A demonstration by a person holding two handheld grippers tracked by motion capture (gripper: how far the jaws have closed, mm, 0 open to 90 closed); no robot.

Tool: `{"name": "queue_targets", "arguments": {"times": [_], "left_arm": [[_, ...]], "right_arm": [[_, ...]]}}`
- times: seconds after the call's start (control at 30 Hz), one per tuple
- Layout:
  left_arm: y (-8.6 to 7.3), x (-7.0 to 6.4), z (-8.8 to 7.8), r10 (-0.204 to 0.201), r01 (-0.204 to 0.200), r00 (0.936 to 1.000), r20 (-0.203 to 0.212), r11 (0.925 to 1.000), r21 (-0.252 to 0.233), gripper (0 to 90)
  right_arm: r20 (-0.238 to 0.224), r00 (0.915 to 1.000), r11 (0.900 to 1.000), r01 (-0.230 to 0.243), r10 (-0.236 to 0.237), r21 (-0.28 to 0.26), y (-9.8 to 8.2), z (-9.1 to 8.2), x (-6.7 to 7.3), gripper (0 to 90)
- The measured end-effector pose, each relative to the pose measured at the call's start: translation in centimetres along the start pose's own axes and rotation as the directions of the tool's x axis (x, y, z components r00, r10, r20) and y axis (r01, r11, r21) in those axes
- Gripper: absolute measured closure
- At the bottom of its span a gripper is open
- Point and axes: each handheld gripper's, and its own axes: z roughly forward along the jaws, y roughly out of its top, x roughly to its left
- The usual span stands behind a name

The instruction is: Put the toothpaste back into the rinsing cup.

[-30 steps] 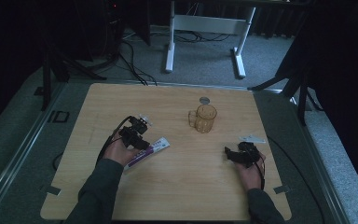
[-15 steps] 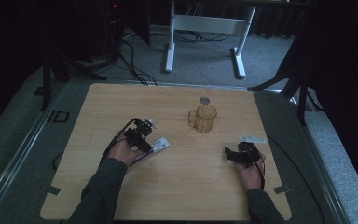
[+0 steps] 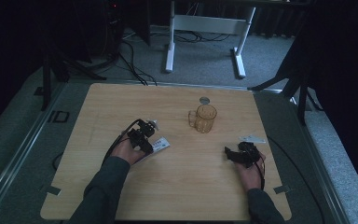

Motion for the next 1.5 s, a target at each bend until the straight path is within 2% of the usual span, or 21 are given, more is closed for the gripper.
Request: {"name": "queue_targets", "arguments": {"times": [0.4,0.83,1.13,1.5], "left_arm": [[0.7,-0.2,1.0,0.023,-0.024,0.9997,0.011,0.9976,0.065,62.1],[1.0,-0.1,2.4,0.03,-0.034,0.9991,0.029,0.9921,0.12,59.8],[1.0,0.1,2.9,0.017,-0.022,0.9993,0.034,0.9896,0.142,61.8],[0.8,0.7,3.3,-0.024,0.012,0.9966,0.079,0.9896,0.143,63.2]], "right_arm": [[0.0,1.0,1.0,-0.001,0.001,0.0,0.0,0.0,0.0,26.4],[0.0,1.0,1.0,-0.001,0.001,0.001,0.0,0.0,0.0,26.4],[0.0,1.0,1.0,-0.001,0.001,0.0,0.0,0.0,0.0,26.4],[0.0,1.0,1.0,-0.001,0.001,0.0,0.0,0.0,0.0,26.5]]}}
